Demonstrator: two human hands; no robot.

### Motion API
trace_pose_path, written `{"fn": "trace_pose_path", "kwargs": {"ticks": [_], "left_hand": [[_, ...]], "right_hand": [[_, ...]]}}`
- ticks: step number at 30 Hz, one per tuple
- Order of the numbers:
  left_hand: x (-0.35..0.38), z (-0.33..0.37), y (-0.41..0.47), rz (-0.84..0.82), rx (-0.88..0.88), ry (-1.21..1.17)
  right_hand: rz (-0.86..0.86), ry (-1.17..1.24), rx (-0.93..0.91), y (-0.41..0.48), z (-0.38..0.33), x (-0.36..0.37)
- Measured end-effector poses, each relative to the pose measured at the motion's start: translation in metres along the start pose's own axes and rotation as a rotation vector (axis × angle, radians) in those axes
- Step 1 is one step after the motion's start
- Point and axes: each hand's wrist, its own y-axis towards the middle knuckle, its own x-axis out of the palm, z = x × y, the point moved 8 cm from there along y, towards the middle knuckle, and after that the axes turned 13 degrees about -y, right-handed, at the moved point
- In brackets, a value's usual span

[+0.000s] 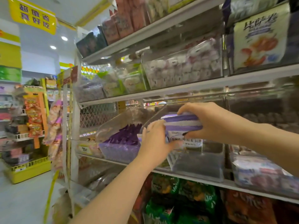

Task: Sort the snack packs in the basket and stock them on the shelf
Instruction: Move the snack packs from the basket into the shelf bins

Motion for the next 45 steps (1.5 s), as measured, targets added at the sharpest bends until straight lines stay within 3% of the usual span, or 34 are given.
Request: {"fn": "trace_pose_path", "kwargs": {"ticks": [3, 12, 18, 21, 24, 26, 28, 36, 45], "left_hand": [[0.003, -0.013, -0.008, -0.010, 0.019, 0.197], [0.000, -0.026, -0.028, 0.062, 0.049, 0.323], [0.003, -0.034, -0.037, -0.005, 0.050, 0.419], [-0.002, -0.037, -0.043, 0.012, 0.057, 0.449], [-0.011, -0.048, -0.052, 0.026, 0.040, 0.446], [-0.021, -0.056, -0.063, 0.060, 0.033, 0.413], [-0.035, -0.066, -0.078, 0.110, 0.032, 0.401], [-0.082, -0.176, -0.186, 0.296, -0.318, 0.286], [-0.081, -0.318, -0.331, 0.217, -0.723, 0.334]], "right_hand": [[-0.197, 0.002, 0.097, 0.001, 0.012, 0.033], [-0.541, 0.055, 0.158, 0.009, 0.006, 0.086], [-0.560, -0.002, 0.182, 0.006, -0.001, 0.098], [-0.420, -0.197, 0.192, 0.004, -0.004, 0.084], [-0.023, -0.382, 0.063, 0.011, -0.035, 0.047], [0.184, -0.291, -0.085, 0.009, -0.070, 0.035], [0.264, -0.180, -0.187, 0.004, -0.103, 0.043], [-0.060, 0.128, -0.216, -0.008, -0.202, 0.204], [-0.619, 0.205, -0.277, -0.053, -0.297, 0.426]]}}
